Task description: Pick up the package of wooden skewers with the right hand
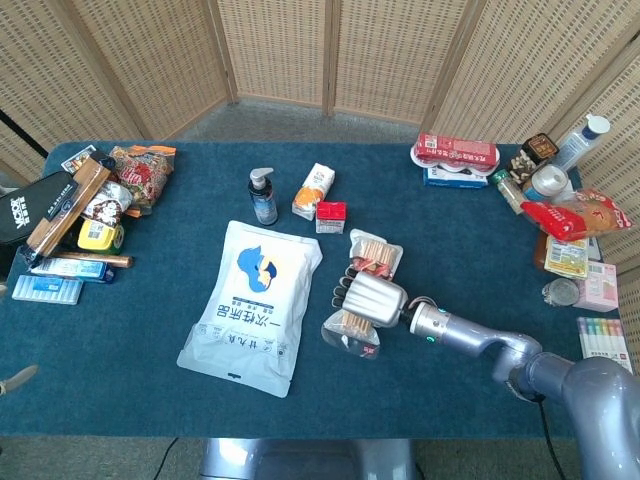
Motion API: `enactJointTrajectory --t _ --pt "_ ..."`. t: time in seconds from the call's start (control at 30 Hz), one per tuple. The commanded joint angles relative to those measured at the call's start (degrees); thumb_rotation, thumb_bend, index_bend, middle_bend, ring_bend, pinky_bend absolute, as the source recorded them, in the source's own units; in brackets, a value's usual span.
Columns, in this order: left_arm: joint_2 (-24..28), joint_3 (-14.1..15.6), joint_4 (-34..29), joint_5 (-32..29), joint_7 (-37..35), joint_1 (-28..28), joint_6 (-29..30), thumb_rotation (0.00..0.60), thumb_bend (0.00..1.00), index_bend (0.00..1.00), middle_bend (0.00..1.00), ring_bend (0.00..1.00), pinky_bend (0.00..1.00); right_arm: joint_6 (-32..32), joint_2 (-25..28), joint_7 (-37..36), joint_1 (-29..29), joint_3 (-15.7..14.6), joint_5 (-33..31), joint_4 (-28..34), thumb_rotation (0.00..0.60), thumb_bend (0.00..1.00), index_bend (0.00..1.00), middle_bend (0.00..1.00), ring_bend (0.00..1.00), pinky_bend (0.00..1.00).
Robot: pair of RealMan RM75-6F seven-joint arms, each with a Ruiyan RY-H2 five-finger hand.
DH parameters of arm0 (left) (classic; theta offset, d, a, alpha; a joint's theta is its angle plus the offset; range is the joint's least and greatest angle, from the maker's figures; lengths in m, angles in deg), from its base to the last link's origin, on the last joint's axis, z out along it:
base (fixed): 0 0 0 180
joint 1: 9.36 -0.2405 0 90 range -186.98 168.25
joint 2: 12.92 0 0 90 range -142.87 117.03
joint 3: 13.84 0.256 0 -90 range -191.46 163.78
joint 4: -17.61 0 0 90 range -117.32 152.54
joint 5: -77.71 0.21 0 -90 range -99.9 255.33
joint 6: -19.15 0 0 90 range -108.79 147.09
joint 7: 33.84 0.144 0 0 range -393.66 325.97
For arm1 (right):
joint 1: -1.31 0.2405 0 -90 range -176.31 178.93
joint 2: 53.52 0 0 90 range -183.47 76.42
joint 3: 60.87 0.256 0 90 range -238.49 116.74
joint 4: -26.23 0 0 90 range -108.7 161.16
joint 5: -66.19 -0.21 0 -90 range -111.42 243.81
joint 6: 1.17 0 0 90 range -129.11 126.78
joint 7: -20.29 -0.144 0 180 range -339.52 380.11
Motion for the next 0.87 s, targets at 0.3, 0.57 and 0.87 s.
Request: enactJointTrajectory --t 0.3,0.57,0.87 --pt "0.37 0.49 0.35 1.75 -1.65 -0.49 2.13 0.6 0.06 0.11 0.0 0.0 0.0 0.82 18.43 15.58 1.11 5.82 -1.94 25.82 0.6 0.27 0.58 0.58 0.38 0.36" --pt "0.52 0.65 0.72 2.37 -2.48 -0.89 3.55 0.6 0.06 0.11 0.0 0.0 0.0 3.69 25.92 20.63 2.91 11.36 -4.48 36.25 0.6 0.26 0.58 0.58 0.38 0.36" --pt "0.43 0.73 0.67 2.36 -2.03 -0.74 3.34 0.6 0.06 0.11 0.0 0.0 0.0 6.86 27.15 22.82 4.21 14.57 -5.99 40.09 0.6 0.26 0.58 0.58 0.38 0.37"
